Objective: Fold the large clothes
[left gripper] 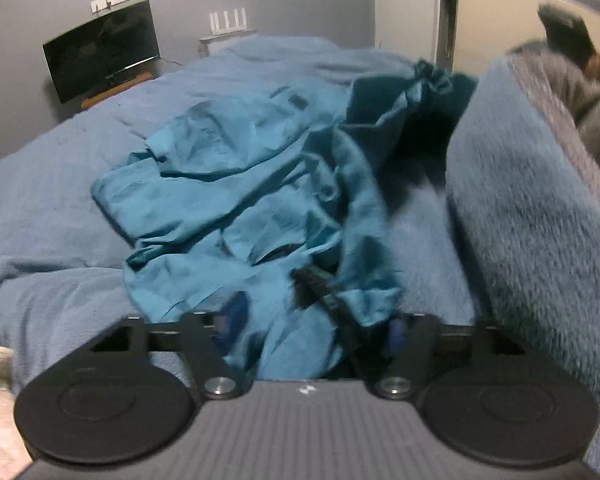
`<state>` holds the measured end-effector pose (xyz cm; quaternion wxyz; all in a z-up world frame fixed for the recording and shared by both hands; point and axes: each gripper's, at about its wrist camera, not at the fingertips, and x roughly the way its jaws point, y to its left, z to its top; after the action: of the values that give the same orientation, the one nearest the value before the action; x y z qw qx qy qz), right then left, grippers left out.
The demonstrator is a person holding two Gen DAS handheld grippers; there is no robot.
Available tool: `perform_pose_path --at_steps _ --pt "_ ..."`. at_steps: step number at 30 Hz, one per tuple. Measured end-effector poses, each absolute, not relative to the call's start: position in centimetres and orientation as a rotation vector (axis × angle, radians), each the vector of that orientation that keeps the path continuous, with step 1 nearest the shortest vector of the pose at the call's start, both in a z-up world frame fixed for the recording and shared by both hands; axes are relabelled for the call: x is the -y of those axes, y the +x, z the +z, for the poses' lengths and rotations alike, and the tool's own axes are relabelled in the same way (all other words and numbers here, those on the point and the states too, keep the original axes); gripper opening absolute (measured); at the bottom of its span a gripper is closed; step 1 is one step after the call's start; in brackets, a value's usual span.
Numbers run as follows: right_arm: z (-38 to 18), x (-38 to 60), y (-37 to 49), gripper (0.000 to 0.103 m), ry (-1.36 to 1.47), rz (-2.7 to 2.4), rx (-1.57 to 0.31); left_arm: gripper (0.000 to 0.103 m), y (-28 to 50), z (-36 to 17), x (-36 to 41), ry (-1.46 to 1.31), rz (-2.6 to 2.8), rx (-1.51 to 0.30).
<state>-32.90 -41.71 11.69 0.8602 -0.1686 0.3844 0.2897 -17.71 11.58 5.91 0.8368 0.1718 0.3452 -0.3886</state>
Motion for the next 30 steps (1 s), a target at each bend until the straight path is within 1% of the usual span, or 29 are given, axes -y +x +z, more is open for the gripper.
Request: perform_pose_path --at_steps 1,3,4,5,7,11,13,15,17,26,27,29,30 --pt "11.8 41.8 -33.0 0.082 -0.356 0.617 -0.807 0.041 -17.4 5.8 -11.5 0.346 -0.831 -0.734" --pt "12.0 41.8 -33.0 0.080 -0.368 0.633 -0.804 0.036 -17.0 5.6 -11.1 0.337 -0.827 -0.727" --pt "12.0 41.6 -33.0 0.076 -0.378 0.648 -0.811 0.032 -16.8 5.6 -10.9 0.345 -0.818 -0.709" --pt "12.0 41.5 -33.0 0.074 -0.391 0.658 -0.818 0.030 -16.8 5.7 -10.8 0.339 -0.810 -0.701" --pt "12.4 41.6 -33.2 0.074 -0.413 0.674 -0.828 0.028 -16.4 5.9 -11.0 0.303 -0.791 -0.684" --pt "13.2 42.3 -33.3 0.075 -0.365 0.706 -0.831 0.027 -15.3 6.0 -11.8 0.229 -0.747 -0.684" --pt "12.8 42.0 -33.3 0.075 -0.345 0.739 -0.862 0.026 -14.7 5.7 -12.0 0.197 -0.724 -0.690" --pt "11.8 41.0 -33.3 0.075 -0.387 0.763 -0.899 0.025 -14.4 5.6 -12.1 0.172 -0.712 -0.699" --pt "11.0 40.1 -33.1 0.075 -0.398 0.766 -0.873 0.025 -14.1 5.5 -12.1 0.168 -0.706 -0.697" --pt "10.1 38.9 -30.2 0.073 -0.253 0.736 -0.726 0.025 -13.0 5.0 -11.4 0.167 -0.680 -0.735" --pt "9.8 38.7 -30.0 0.072 -0.254 0.736 -0.723 0.025 -13.0 4.9 -11.2 0.181 -0.682 -0.737" --pt "9.4 38.2 -29.9 0.065 -0.262 0.755 -0.723 0.025 -12.9 4.7 -11.0 0.189 -0.682 -0.736" --pt "9.4 38.1 -29.8 0.063 -0.258 0.756 -0.720 0.024 -12.9 4.7 -11.0 0.183 -0.677 -0.737"
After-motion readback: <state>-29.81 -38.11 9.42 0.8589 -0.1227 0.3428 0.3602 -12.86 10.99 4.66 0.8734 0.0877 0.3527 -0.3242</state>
